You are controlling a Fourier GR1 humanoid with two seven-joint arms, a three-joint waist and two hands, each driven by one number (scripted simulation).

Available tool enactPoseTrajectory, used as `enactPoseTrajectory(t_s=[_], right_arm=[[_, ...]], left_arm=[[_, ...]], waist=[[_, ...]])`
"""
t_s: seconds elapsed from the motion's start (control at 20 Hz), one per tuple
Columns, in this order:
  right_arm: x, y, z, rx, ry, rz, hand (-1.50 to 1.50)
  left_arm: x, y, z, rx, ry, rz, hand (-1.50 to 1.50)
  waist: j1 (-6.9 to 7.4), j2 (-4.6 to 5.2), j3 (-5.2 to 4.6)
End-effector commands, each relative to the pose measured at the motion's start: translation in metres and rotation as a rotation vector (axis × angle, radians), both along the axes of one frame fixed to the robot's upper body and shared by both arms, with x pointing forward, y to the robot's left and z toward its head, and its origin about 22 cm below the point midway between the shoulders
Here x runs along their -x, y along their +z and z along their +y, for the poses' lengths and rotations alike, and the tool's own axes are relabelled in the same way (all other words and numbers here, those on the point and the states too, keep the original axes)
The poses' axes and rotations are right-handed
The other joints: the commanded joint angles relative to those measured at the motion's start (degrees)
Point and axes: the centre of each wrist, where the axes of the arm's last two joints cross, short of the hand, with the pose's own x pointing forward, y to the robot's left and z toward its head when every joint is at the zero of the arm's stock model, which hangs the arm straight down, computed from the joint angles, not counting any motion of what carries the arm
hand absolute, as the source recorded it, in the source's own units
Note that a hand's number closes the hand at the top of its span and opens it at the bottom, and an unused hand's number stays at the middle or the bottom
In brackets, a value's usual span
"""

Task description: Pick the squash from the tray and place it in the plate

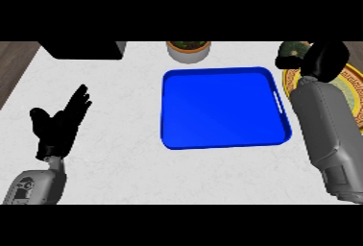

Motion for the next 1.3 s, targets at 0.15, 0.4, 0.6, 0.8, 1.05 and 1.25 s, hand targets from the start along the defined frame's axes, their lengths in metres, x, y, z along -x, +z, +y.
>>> enactPoseTrajectory(t_s=[0.15, 0.4, 0.6, 0.8, 1.05, 1.25], right_arm=[[0.012, -0.032, -0.062, -0.038, -0.108, 0.002, 1.5], [0.019, -0.033, -0.112, 0.003, -0.139, 0.091, 1.5], [0.034, -0.047, -0.14, -0.045, -0.1, 0.268, 1.5], [0.039, -0.056, -0.144, -0.292, -0.05, 0.224, -1.5], [0.049, -0.052, -0.167, -0.222, 0.07, 0.158, -1.5], [0.052, -0.067, -0.155, -0.114, 0.116, -0.016, -1.5]], left_arm=[[-0.011, 0.011, 0.001, 0.006, 0.0, 0.009, 0.0], [-0.005, -0.005, 0.002, 0.011, -0.008, -0.017, 0.0], [0.0, 0.006, -0.002, 0.012, -0.008, 0.002, 0.0], [-0.01, 0.003, -0.013, 0.015, 0.006, 0.001, 0.0], [0.0, -0.007, 0.001, 0.012, 0.003, 0.005, 0.0], [-0.002, -0.003, 0.001, 0.014, 0.012, 0.0, 0.0]], waist=[[-0.24, 0.01, 0.04], [0.36, 0.4, 0.06], [0.54, 0.3, 0.1], [0.12, 0.25, 0.14], [0.59, 0.37, 0.12], [0.19, 0.36, 0.15]])
